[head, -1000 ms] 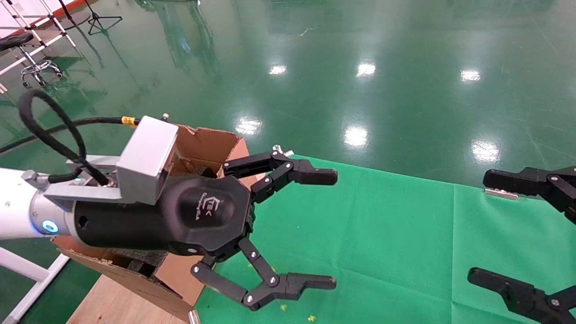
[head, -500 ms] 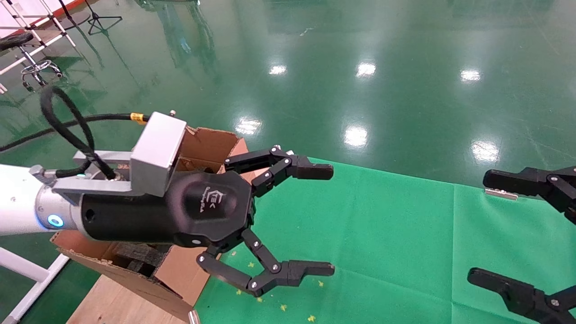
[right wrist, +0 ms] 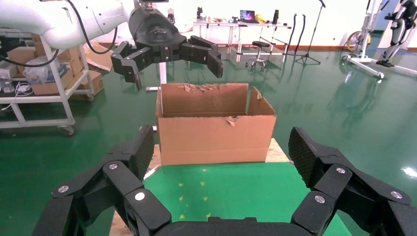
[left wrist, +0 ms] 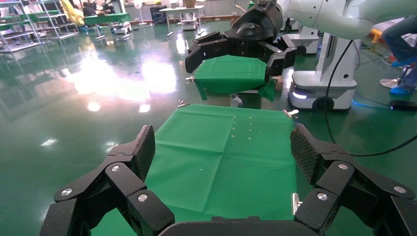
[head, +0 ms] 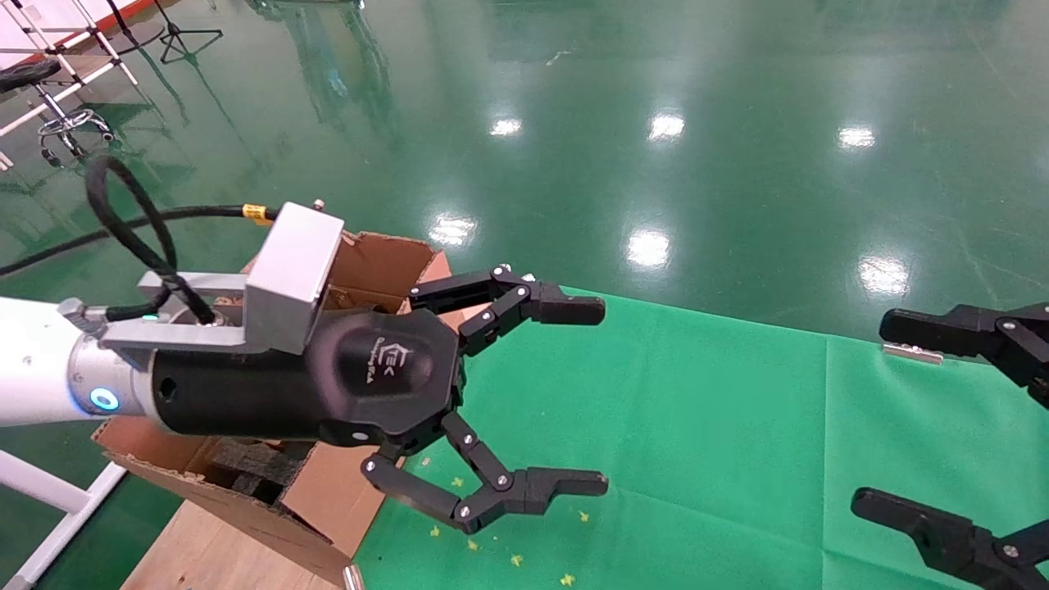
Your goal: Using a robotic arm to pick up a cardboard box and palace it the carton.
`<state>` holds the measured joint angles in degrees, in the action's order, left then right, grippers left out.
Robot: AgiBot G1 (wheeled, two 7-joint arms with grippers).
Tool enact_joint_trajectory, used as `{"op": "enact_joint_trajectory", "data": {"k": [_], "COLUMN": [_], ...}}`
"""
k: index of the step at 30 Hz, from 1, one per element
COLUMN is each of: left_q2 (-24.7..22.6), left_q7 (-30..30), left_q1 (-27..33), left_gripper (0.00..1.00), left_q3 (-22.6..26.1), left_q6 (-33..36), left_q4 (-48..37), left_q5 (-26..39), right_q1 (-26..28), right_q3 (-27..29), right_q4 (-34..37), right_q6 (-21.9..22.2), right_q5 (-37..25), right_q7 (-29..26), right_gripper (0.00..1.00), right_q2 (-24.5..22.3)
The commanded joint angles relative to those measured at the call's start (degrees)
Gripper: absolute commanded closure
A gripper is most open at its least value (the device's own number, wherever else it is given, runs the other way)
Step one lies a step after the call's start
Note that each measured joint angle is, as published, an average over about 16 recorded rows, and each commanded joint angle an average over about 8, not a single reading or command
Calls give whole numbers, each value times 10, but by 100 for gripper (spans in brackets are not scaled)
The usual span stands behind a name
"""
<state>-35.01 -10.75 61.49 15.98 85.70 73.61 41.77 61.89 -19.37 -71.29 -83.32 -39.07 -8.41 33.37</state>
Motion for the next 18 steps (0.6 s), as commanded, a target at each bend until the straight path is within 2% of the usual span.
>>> {"op": "enact_joint_trajectory", "data": {"k": [1,18], "left_q2": [0,0], "left_q7": [0,-1], "left_q1": [0,2], "left_gripper": [0,0], "left_q3": [0,1], "left_q6": [0,-1], "left_q4": [0,-2], "left_q5": [1,2], "right_q1": [0,0], "right_q3": [0,0], "right_q4": [0,0], "right_q6": [0,0], "right_q5": [0,0], "right_q7": [0,0], "right_gripper": [0,0], "right_q2": [0,0]}}
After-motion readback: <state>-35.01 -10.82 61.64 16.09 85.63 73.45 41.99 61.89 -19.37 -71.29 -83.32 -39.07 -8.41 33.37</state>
